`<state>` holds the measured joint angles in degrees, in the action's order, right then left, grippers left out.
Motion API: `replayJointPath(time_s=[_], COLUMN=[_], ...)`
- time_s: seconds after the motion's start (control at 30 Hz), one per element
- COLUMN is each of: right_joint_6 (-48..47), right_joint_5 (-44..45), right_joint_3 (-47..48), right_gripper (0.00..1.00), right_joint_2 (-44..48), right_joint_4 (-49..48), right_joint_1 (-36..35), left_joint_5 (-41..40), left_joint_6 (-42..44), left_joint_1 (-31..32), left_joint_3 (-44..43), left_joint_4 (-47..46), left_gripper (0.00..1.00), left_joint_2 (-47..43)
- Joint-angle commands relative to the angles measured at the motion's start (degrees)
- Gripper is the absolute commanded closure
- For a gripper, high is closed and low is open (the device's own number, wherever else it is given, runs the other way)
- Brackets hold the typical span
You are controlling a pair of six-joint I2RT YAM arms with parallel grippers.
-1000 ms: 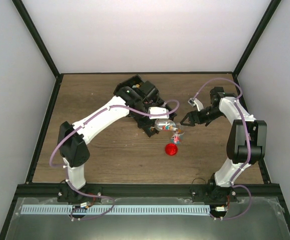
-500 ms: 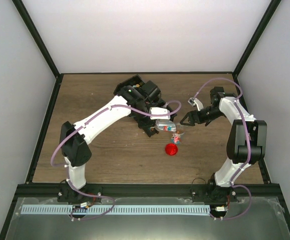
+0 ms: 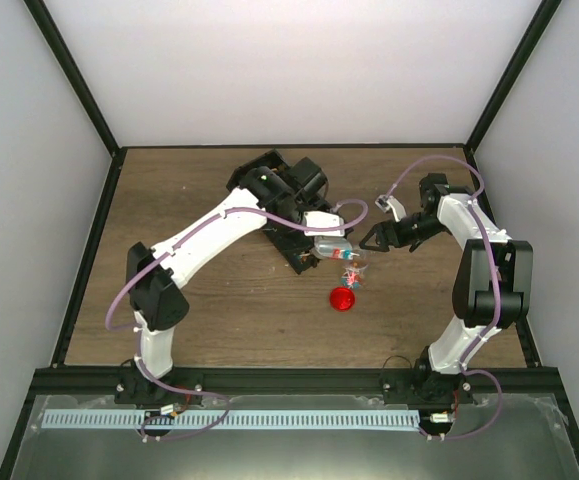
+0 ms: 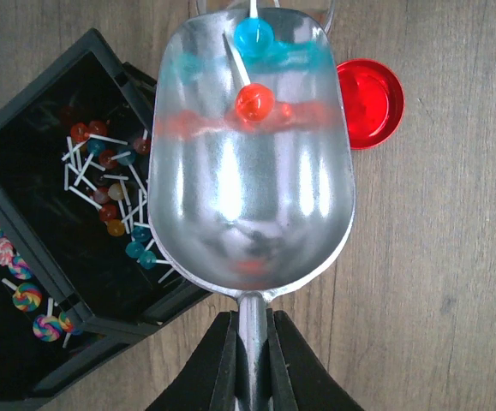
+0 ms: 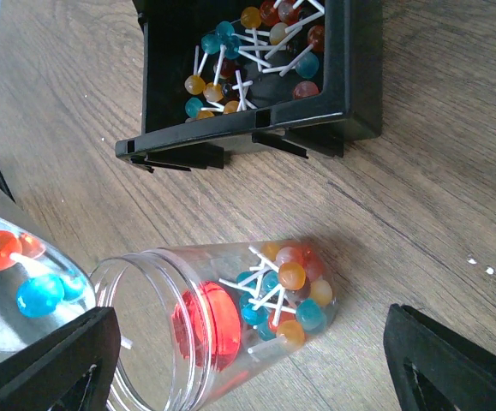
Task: Pack the candies
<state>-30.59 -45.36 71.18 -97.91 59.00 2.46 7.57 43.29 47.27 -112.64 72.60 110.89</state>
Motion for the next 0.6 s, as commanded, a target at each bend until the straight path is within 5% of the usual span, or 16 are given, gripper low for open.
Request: replayJointPath(time_s=[0.0, 0.57], right_joint_6=[0.27, 0.61], right_joint_5=[-0.97, -1.02], right_joint_3=[0.45, 0.60], right_gripper=[0.13, 0.13], right_joint_2=[0.17, 0.18], right_joint_4=[-0.38, -0.90], right_joint_1=[0.33, 0.35], left_joint_5=[-1.21, -4.29], left_joint_6=[-0.01, -0.72], left_joint_1=[0.91, 2.71], left_joint_3=[-2.95, -6.75], left_joint_4=[1.88, 4.63], left_gripper=[0.96, 0.96], left_joint_2=[1.41, 2.57])
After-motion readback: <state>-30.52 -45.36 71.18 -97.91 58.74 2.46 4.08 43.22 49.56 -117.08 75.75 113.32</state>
